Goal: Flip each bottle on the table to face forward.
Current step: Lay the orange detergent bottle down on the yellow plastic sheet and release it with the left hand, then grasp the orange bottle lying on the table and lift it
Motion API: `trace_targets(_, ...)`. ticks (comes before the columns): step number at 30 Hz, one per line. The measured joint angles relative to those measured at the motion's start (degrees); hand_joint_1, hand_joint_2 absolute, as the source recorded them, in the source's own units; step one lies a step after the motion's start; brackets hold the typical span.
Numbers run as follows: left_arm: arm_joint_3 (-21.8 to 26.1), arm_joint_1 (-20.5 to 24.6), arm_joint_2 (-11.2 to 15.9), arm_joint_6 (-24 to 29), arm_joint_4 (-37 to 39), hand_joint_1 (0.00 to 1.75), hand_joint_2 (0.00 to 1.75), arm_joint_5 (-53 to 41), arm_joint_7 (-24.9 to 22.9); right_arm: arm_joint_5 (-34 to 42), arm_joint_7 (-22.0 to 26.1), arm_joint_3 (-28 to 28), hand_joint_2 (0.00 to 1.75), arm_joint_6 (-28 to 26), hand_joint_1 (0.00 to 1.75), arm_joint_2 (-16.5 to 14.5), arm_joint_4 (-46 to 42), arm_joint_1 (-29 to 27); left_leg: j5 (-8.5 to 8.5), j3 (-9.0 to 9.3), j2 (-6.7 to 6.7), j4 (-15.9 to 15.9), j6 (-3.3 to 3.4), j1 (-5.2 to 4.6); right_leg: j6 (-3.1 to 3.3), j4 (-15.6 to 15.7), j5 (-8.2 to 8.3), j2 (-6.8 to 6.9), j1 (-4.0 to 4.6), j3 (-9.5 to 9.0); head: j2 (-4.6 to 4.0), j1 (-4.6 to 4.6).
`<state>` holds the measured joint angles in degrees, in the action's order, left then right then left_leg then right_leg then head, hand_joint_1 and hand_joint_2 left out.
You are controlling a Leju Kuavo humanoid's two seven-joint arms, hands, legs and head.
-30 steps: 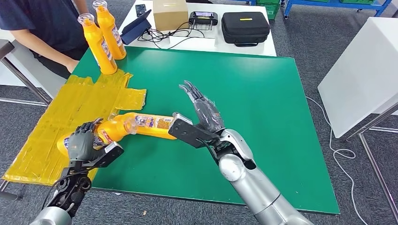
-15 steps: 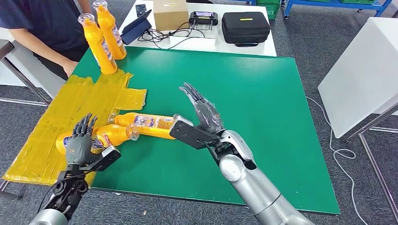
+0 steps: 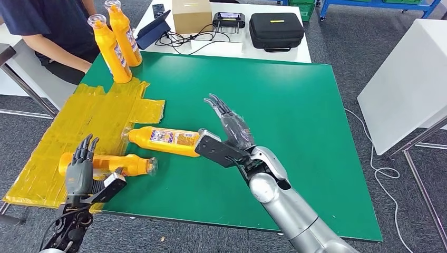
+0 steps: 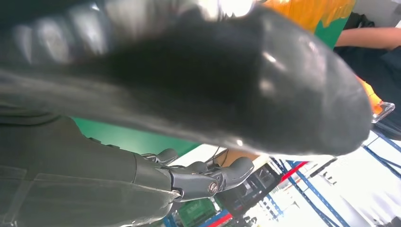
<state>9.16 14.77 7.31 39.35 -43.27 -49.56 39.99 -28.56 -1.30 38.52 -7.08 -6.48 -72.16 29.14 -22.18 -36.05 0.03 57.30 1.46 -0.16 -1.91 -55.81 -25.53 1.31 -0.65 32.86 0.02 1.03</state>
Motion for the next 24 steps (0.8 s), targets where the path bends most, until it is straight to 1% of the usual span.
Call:
trace_targets(3, 0.3, -1.1, -0.1, 0.0, -2.1, 0.00, 0.00, 1.8, 0.0, 0.5, 0.4, 0.4, 0.00, 0.0, 0.00, 0.1, 0.5, 0.2, 0.00, -0.02, 0.00, 0.0, 0.00, 0.00, 0.00, 0.0, 0.00, 0.00, 0.00, 0.01, 0.01, 0.00)
trace_targets(8, 0.2, -3.9, -0.1, 0.0, -7.7, 0.00, 0.00, 6.0, 0.1, 1.6, 1.0, 1.1, 0.00, 0.0, 0.00, 0.2, 1.5, 0.9, 0.00, -0.03, 0.00, 0.0, 0.00, 0.00, 0.00, 0.0, 0.00, 0.00, 0.00, 0.04, 0.01, 0.01)
trace_targets(15, -0.8, -7.0, -0.1, 0.0, -17.3, 0.00, 0.00, 15.0, 0.1, 2.7, 1.0, 2.4, 0.00, 0.2, 0.00, 0.4, 3.4, 2.2, 0.00, -0.04, -0.01, 0.0, 0.00, 0.00, 0.00, 0.0, 0.00, 0.03, 0.00, 0.04, 0.00, 0.01)
trace_targets(20, -2.2, -7.8, -0.3, 0.0, -25.8, 0.00, 0.00, 22.1, 0.2, 2.9, 1.2, 3.8, 0.00, 1.0, 0.00, -0.8, 9.4, 4.8, 0.01, -0.04, -0.01, 0.0, 0.01, 0.00, 0.00, 0.0, 0.00, 0.03, 0.00, 0.03, 0.01, 0.01)
trace_targets(24, -2.8, -8.2, -0.4, 0.0, -30.4, 0.00, 0.00, 23.5, 0.2, 3.2, 2.1, 4.4, 0.00, 0.9, 0.00, -2.1, 13.6, 6.0, 0.01, -0.04, -0.01, 0.0, 0.01, 0.00, 0.00, 0.0, 0.00, 0.04, 0.00, 0.03, 0.01, 0.01)
